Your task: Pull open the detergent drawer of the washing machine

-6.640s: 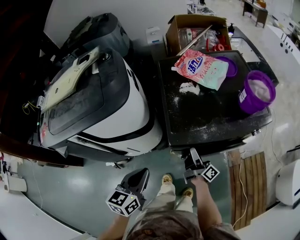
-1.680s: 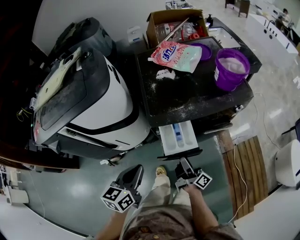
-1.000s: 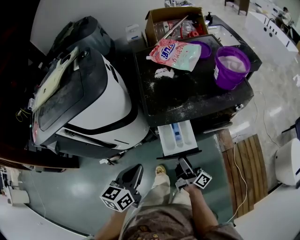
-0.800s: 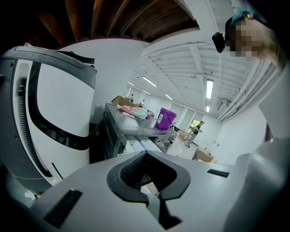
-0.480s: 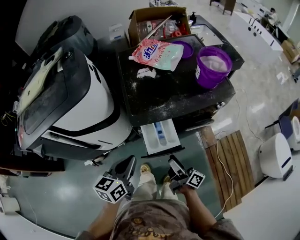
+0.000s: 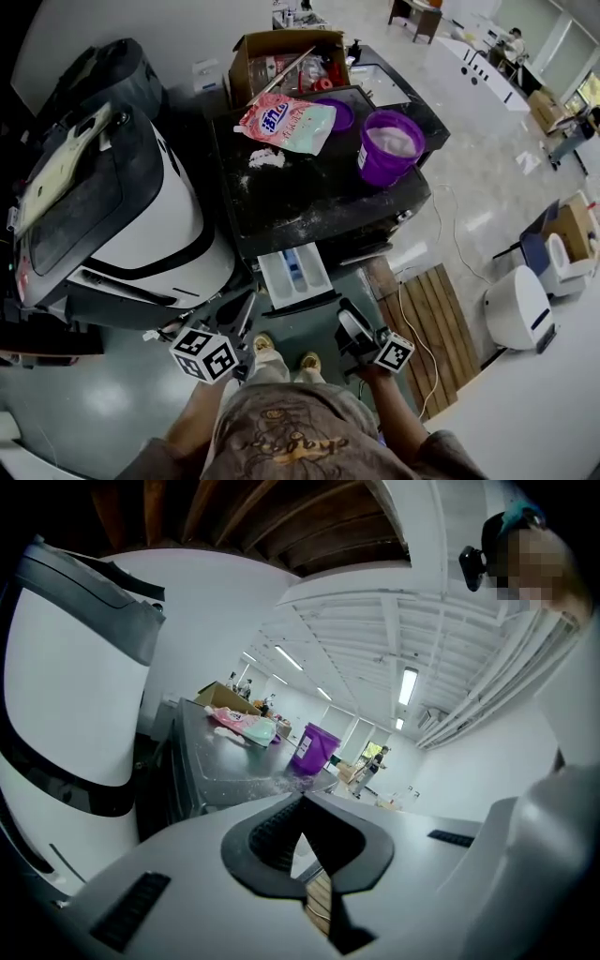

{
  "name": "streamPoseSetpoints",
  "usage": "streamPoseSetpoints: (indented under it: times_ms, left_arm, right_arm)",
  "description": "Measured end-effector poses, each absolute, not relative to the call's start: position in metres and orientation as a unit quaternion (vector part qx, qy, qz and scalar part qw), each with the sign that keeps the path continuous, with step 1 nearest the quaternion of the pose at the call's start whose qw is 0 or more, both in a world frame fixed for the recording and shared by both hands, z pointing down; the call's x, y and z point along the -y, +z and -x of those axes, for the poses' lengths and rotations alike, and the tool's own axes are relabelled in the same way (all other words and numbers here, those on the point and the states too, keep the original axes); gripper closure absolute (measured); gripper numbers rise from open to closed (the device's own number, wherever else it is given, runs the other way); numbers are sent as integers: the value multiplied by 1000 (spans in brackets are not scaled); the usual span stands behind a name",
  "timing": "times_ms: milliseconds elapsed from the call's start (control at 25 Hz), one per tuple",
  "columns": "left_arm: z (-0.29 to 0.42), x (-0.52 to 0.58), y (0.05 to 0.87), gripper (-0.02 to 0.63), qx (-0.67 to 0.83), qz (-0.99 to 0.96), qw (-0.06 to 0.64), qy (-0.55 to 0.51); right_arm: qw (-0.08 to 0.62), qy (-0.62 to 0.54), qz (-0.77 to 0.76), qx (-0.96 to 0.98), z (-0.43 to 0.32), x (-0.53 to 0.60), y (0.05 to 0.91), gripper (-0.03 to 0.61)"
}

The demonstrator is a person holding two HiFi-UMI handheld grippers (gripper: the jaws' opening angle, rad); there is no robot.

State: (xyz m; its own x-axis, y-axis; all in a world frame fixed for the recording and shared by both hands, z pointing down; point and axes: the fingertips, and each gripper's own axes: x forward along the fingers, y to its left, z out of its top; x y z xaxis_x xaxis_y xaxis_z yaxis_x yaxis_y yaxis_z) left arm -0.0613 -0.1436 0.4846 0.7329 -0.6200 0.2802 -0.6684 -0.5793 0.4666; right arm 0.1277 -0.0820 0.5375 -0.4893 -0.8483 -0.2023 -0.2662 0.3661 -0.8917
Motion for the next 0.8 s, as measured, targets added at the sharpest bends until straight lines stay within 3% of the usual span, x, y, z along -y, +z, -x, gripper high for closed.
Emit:
streamPoseSetpoints:
  times_ms: [360,800]
  left_arm:
    - [65,166,449,594,335,-900,279,22]
    - [67,163,436,594,294,-936,186,56]
  right_arm:
    - [291,-377,426,-769,-136,102,482,241]
    - [132,-242,503,-819,-115,115,445,304]
